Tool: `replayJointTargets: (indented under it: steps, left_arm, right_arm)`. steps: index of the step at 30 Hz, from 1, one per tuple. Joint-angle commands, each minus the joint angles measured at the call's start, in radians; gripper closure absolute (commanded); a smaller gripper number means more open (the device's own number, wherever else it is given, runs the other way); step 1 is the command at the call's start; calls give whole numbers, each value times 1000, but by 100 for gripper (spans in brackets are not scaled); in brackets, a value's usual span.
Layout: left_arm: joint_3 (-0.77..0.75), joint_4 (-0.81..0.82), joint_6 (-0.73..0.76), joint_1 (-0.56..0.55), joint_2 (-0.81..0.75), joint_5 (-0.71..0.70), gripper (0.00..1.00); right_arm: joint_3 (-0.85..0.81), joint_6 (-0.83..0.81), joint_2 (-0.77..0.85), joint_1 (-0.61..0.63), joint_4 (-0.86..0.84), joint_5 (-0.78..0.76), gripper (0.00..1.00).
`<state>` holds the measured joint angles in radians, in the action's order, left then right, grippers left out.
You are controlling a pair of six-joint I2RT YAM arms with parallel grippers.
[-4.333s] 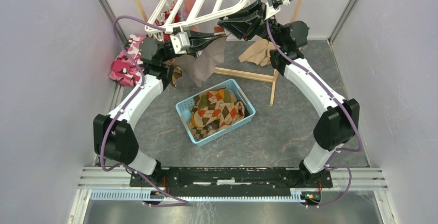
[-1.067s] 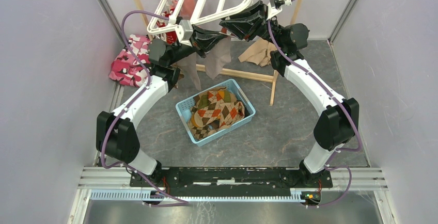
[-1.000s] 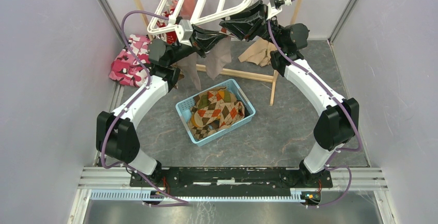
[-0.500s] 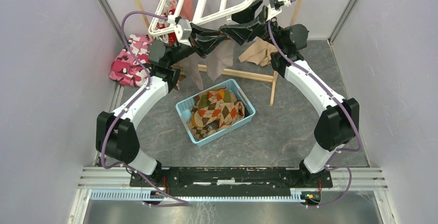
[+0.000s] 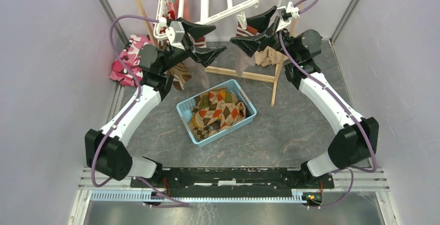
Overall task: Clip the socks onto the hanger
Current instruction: Clamp the sock onto the hanger, then rotate the hanger at the clothesline.
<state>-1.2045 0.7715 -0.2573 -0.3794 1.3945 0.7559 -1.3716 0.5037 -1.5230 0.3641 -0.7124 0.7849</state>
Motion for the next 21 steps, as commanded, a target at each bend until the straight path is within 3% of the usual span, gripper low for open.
replayJointTargets:
  steps: [1,7,11,21]
  left_arm:
    - [-30,-151,25,3,-76,-27,8]
    - [-125,-461,-8,20,-141,-75,0]
    - [-189,-655,3,34,-202,-136,0]
    - [-467,-1223,105,41,-241,-468,0]
  right_arm:
    - [22,-132,88,-17,125,-42,8]
    - [27,-214,123,-24,256,-81,8]
    - [12,-229,118,-25,300,-97,8]
    - [-36,-277,96,-24,414,-157,10]
